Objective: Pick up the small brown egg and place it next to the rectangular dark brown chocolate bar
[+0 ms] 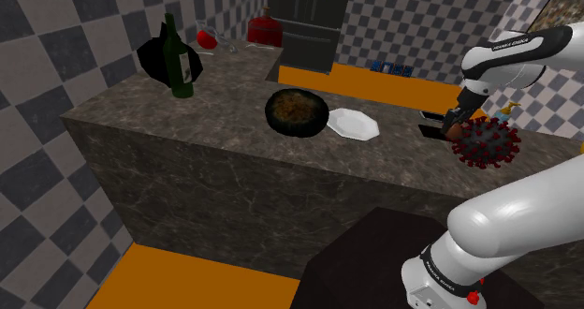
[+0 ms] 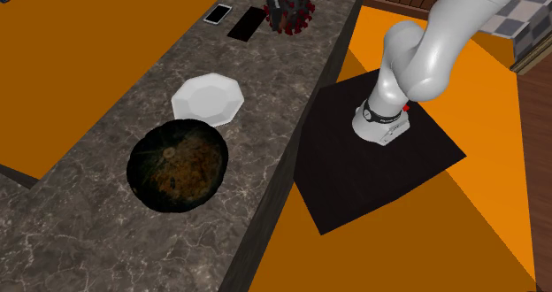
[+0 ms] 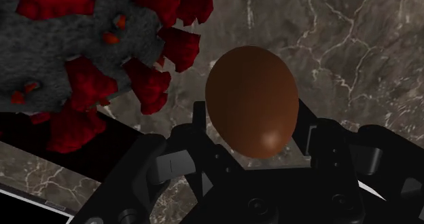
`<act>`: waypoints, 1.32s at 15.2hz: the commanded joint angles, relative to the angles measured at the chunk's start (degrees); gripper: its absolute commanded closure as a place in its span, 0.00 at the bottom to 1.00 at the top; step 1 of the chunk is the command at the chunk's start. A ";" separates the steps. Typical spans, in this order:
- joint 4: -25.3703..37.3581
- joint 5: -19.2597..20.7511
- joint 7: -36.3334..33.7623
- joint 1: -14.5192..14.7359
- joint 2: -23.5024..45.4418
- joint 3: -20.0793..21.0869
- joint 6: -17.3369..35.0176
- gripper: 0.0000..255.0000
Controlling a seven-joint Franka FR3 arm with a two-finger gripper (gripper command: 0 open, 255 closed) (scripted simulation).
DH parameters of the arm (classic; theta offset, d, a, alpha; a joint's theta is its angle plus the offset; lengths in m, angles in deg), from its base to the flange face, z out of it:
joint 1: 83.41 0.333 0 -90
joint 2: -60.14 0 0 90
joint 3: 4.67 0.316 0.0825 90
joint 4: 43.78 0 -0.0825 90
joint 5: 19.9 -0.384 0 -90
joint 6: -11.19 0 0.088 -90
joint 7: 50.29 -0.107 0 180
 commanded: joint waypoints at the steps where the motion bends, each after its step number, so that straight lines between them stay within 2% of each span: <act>1: -1.05 -0.19 0.27 0.04 0.62 -0.35 1.65 1.00; 14: -6.11 -4.12 3.75 1.20 7.65 -2.91 12.76 1.00; 20: -6.28 -4.43 4.00 1.19 8.06 -2.94 13.26 1.00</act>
